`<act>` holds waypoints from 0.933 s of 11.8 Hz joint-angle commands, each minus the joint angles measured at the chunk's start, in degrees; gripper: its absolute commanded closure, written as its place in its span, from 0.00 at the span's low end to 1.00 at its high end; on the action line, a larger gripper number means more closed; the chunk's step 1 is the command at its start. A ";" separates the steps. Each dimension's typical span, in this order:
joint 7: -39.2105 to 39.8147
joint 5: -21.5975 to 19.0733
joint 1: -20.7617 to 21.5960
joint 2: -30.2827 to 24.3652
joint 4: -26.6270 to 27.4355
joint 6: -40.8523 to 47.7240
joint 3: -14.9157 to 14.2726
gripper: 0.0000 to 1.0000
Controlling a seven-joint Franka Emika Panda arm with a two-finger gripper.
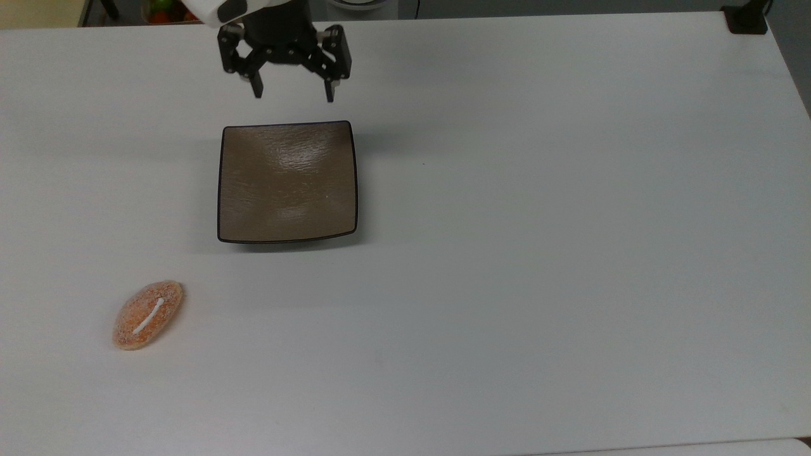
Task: Bread is placed on a ceramic plate
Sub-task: 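Move the open gripper over the orange bread roll beside the plate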
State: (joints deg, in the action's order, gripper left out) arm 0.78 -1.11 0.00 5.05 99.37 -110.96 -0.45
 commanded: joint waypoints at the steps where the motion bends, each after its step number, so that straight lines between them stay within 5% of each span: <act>1: -0.25 0.06 -0.44 5.03 -2.76 -10.54 -5.06 0.00; 6: -0.52 -1.86 -4.74 17.87 -6.30 -35.34 -7.99 0.00; 11: -0.60 -2.49 -6.51 28.05 -10.93 -48.55 -7.99 0.00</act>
State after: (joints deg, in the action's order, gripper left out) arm 0.69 -2.44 -6.59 27.33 93.38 -156.00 -8.09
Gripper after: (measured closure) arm 0.000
